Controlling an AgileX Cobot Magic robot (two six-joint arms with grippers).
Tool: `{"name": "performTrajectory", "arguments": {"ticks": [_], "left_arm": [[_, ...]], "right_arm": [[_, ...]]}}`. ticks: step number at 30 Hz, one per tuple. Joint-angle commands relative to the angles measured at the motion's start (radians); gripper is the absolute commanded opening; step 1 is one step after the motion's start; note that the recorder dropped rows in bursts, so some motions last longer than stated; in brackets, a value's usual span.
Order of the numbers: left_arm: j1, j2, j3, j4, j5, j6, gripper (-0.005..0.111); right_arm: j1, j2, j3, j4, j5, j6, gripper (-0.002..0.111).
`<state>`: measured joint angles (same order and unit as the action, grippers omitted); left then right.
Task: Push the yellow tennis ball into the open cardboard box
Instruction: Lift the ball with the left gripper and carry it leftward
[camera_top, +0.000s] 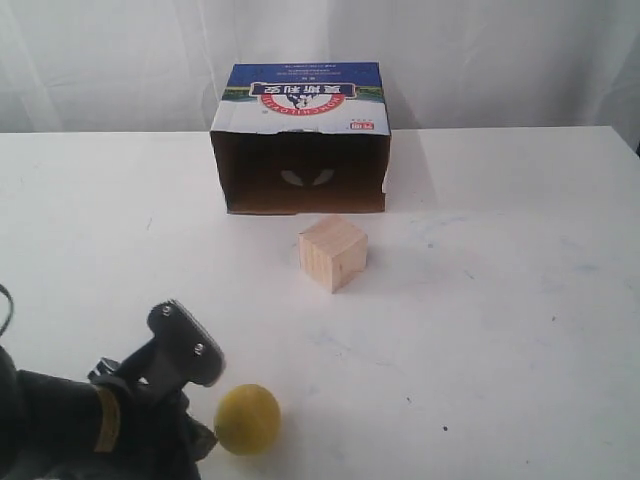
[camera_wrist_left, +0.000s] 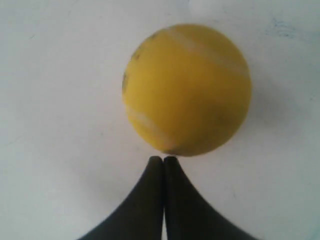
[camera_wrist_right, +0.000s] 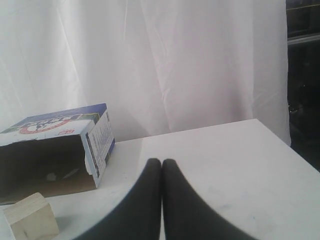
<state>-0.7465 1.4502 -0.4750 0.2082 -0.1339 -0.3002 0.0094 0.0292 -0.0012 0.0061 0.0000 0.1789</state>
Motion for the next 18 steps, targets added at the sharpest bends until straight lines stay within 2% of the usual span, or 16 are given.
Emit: {"name": "performTrajectory", "arguments": {"ticks": [1,3,4,6,9,13,18], "left_arm": [[0.026,-0.189,-0.018,0.057,0.148,-0.007,0.0],[0.026,-0.263,-0.054,0.093,0.229,0.011,0.0],[0.026,-0.32,-0.102,0.146,0.327,0.021,0.0],[0.026,-0.367,-0.146,0.217,0.434,0.021,0.0],[0.026,-0.392,-0.173,0.281,0.493,0.021,0.0],[0.028,-0.366,-0.165,0.3,0.399,0.021,0.0],[0.127,-0.226,-0.165,0.311,0.159,0.073,0.0]], "right_arm": [[0.0,-0.005,0.001,0.001,-0.006,0.005,0.0],[0.0,-0.005,0.001,0.001,-0.006,0.005,0.0],[0.0,-0.005,0.001,0.001,-0.006,0.005,0.0],[0.0,-0.005,0.001,0.001,-0.006,0.005,0.0],[0.0,-0.005,0.001,0.001,-0.006,0.005,0.0],[0.0,-0.005,0.001,0.001,-0.006,0.005,0.0],[0.0,-0.005,0.001,0.001,-0.006,0.005,0.0]]}}
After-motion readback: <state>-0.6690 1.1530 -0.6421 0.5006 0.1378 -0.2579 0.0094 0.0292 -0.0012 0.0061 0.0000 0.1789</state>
